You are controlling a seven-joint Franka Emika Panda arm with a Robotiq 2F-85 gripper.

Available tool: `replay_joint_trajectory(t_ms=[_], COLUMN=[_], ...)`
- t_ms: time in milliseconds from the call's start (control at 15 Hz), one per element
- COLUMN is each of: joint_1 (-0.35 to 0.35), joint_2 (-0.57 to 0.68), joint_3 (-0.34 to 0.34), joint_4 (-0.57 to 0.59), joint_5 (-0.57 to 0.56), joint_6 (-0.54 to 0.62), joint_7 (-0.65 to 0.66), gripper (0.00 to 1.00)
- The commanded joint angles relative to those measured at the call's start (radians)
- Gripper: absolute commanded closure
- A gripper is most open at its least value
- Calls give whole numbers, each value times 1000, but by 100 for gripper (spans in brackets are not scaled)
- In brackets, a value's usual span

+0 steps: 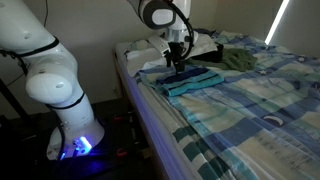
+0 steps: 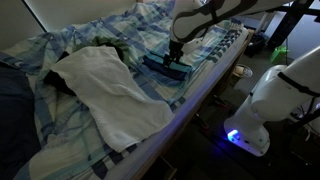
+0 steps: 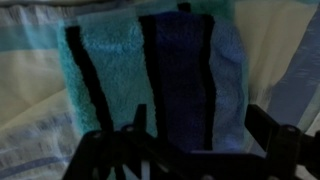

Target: Fold the towel

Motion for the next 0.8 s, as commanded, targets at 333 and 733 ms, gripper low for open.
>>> replay_joint_trajectory(t_ms=[333,733], joint_1=[-22,-62], joint_2=[256,390], joint_3=[-28,-15], joint_4=[241,387], joint_5=[76,44], joint_6=[83,142], joint_7=[-177,-163], gripper=[0,0])
